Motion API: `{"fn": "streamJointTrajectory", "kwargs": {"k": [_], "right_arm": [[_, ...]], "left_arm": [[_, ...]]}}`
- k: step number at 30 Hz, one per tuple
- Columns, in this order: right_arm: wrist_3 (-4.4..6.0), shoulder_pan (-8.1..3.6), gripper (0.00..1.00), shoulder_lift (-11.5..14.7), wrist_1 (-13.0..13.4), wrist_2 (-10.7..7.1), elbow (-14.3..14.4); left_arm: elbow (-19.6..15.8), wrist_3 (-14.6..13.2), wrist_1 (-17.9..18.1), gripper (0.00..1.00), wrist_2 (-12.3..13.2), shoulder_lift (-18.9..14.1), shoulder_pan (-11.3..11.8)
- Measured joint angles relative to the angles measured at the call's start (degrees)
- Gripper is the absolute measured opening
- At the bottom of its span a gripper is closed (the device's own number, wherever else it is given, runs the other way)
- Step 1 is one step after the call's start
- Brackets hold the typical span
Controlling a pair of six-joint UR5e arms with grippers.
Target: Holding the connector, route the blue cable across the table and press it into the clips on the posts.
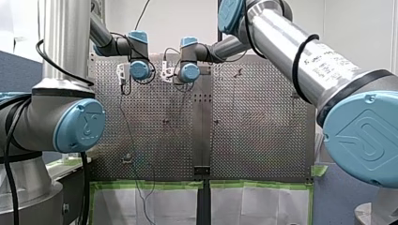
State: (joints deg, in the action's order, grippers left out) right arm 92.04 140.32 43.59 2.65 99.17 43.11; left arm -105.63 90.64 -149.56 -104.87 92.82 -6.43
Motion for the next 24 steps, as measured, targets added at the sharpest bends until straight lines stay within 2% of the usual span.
{"fn": "streamJointTrajectory", "kwargs": {"k": [1, 2, 3, 4, 5, 6, 7, 8, 9, 24], "right_arm": [[0.00, 0.00, 0.00, -0.01, 0.00, -0.01, 0.00], [0.00, 0.00, 0.00, -0.01, -0.02, -0.01, 0.00], [0.00, 0.00, 0.00, -0.01, -0.04, -0.01, 0.01], [0.00, 0.00, 0.00, -0.02, -0.05, -0.01, 0.02], [0.00, 0.00, 0.00, -0.04, -0.06, -0.02, 0.02], [0.00, 0.00, 0.00, -0.06, -0.08, -0.02, 0.02], [0.00, 0.00, 0.00, -0.07, -0.11, -0.02, 0.02], [0.00, 0.00, 0.00, -0.08, -0.12, -0.02, 0.03], [0.00, 0.00, 0.00, -0.09, -0.13, -0.02, 0.03], [-0.08, -0.15, 0.00, -0.12, -0.07, 0.09, 1.77]], "left_arm": [[0.00, 0.30, 0.13, 0.68, -0.03, 0.00, -0.02], [0.00, 0.68, 0.26, 0.68, -0.06, 0.00, -0.05], [0.00, 0.95, 0.35, 0.52, -0.07, 0.01, -0.06], [0.00, 1.23, 0.44, 0.41, -0.09, 0.01, -0.07], [0.00, 1.39, 0.48, 0.41, -0.13, 0.01, -0.07], [0.00, 1.53, 0.52, 0.30, -0.22, 0.02, -0.07], [0.00, 1.64, 0.54, 0.12, -0.35, 0.02, -0.08], [-0.01, 1.76, 0.52, 0.12, -0.56, 0.03, -0.08], [-0.01, 1.83, 0.50, 0.02, -0.71, 0.02, -0.08], [-1.40, 1.80, -0.83, 0.02, -1.15, 0.02, -0.53]]}}
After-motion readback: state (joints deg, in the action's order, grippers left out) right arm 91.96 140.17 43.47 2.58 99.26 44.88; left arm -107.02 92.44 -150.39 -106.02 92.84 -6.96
